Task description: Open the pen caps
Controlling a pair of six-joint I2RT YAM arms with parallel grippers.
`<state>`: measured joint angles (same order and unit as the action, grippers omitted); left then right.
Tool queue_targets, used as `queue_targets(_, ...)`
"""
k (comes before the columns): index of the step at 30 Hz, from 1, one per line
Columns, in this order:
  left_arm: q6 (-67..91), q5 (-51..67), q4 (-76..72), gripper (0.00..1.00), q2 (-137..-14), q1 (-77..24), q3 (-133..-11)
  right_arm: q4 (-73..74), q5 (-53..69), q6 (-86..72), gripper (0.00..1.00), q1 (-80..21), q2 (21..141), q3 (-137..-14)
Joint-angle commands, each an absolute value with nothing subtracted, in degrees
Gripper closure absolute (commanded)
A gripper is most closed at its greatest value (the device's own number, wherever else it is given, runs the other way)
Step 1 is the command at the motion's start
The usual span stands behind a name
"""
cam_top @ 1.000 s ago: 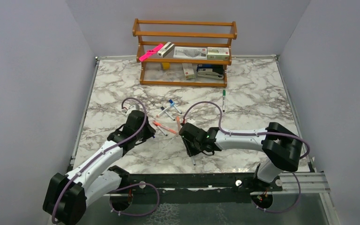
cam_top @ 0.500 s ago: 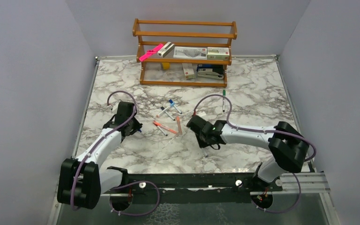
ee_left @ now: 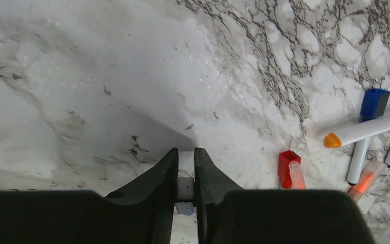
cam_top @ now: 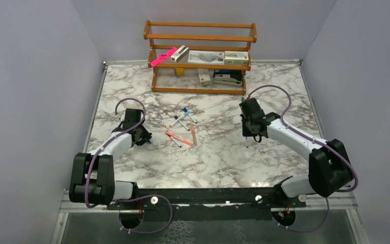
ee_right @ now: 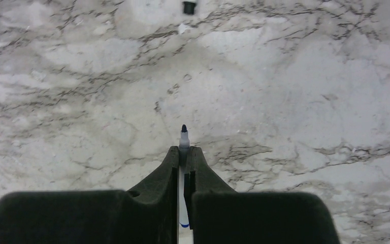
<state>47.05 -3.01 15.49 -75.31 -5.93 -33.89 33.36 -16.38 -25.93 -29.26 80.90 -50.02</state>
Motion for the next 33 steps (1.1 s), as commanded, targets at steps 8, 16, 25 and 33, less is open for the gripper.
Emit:
queue_targets(8,42.8,1.1,10.7,0.89,-83.4,-0.4,-37.7,31.4,-8.8,-20.0,0.99,-16.3,87.8,-54.5)
queue_targets(16,41.0,5.4,6.7,0.94,-91.6,-0.4,-40.1,28.2,-7.3,-19.8,0.99,-13.7,92.4,-54.8)
queue_targets(25,38.2,6.5,8.0,0.90,-94.4,-0.4,-44.8,28.9,-6.3,-19.0,0.89,-13.1,97.0,-58.5)
queue_targets(33,39.2,9.0,5.8,0.73,-92.7,-0.4,-41.1,32.6,-8.1,-17.9,0.64,-13.1,94.5,-62.7)
